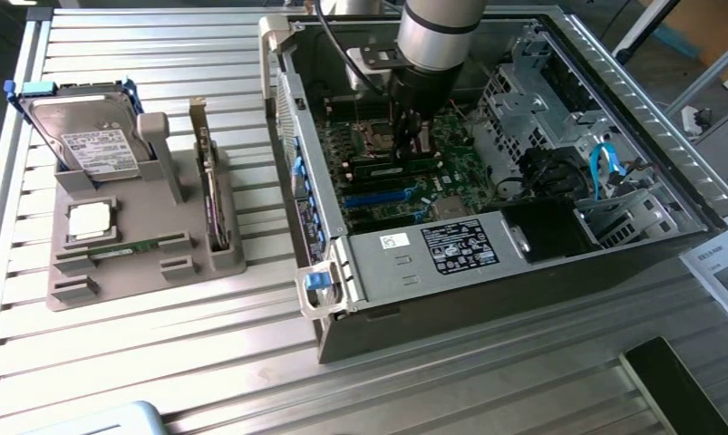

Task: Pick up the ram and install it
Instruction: 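Press down the ram until it locks into place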

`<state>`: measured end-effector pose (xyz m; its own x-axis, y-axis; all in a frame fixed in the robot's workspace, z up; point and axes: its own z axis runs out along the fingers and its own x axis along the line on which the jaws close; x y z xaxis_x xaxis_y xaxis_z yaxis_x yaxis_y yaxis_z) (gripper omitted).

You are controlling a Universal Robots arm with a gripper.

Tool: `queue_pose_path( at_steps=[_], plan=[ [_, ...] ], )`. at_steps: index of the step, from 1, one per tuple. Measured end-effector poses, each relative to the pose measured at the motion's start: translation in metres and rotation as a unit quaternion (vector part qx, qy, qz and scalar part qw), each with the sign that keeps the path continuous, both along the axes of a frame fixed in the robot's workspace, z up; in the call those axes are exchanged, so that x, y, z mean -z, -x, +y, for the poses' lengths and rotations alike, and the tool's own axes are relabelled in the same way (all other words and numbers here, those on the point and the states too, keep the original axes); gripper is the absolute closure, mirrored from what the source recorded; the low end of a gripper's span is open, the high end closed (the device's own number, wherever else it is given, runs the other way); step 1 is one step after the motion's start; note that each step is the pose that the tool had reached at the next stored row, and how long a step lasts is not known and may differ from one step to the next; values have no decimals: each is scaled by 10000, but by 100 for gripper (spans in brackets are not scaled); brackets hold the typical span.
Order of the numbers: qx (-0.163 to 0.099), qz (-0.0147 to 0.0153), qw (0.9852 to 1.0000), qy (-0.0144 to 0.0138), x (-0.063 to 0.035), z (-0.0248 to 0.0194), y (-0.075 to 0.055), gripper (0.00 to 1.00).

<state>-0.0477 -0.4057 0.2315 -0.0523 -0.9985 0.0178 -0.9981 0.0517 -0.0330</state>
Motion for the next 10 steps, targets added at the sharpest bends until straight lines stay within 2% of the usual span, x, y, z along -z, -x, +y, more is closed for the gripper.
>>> queue_pose_path(
  at_steps=[6,10],
  plan=[
    [0,0,10000,-1,6,1,0,89],
    [0,16,10000,4,-66,1,0,89]
  ],
)
